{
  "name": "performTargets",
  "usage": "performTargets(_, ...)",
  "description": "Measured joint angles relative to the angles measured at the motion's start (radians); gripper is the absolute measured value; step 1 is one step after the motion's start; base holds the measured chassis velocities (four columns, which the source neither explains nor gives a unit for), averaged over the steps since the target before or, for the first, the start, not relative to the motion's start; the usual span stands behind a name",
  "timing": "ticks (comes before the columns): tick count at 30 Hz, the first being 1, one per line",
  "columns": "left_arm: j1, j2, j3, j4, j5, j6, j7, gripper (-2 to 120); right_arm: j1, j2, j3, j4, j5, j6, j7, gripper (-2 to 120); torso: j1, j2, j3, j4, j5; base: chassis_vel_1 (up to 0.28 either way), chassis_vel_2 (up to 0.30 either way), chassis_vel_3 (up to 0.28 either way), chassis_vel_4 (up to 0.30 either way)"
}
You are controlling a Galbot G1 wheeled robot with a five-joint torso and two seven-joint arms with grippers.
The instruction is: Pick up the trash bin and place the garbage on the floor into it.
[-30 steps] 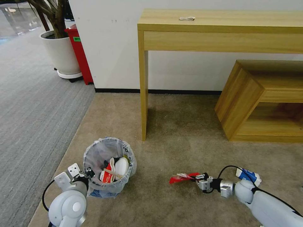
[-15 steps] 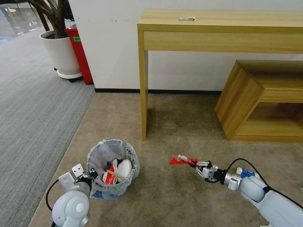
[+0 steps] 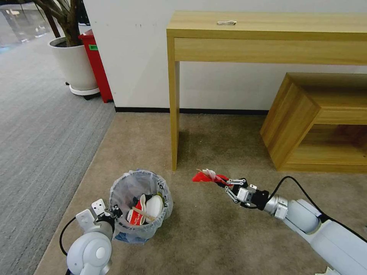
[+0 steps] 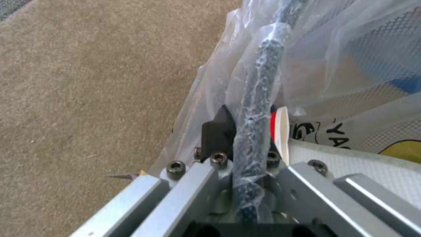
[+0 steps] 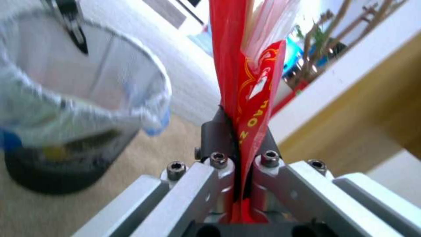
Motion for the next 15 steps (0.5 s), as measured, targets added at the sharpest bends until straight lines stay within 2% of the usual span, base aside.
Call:
performTargets(4,0.0,0.001,0.005,0.0,0.003,0.001,0.0,0,0.015,-0.006,-0.012,0.019,0.013,-0.003,-0.008,0,0.0,0.0,0.0,-0.0001,-0.0001,0.0,0.0,0.0,0.0)
performTargets(5,-0.001,0.003,0.014,0.002,0.007,0.002,0.0,0,0.052,-0.013,-0.051,0.058,0.045,-0.01,-0.016,0,0.0,0.0,0.0,0.0001,-0.0001,0.0,0.0,0.0,0.0)
performTargets(10,-0.008,0.007,0.027,0.012,0.014,0.001,0.001,0,0.161,0.005,-0.163,0.098,0.093,-0.032,-0.007,0,0.0,0.0,0.0,0.0002,-0.0002,0.0,0.0,0.0,0.0)
performTargets(15,-0.01,0.011,0.032,0.015,0.015,0.0,0.003,0,0.243,0.023,-0.229,0.114,0.117,-0.047,0.01,0,0.0,0.0,0.0,0.0001,0.0,0.0,0.0,0.0,0.0)
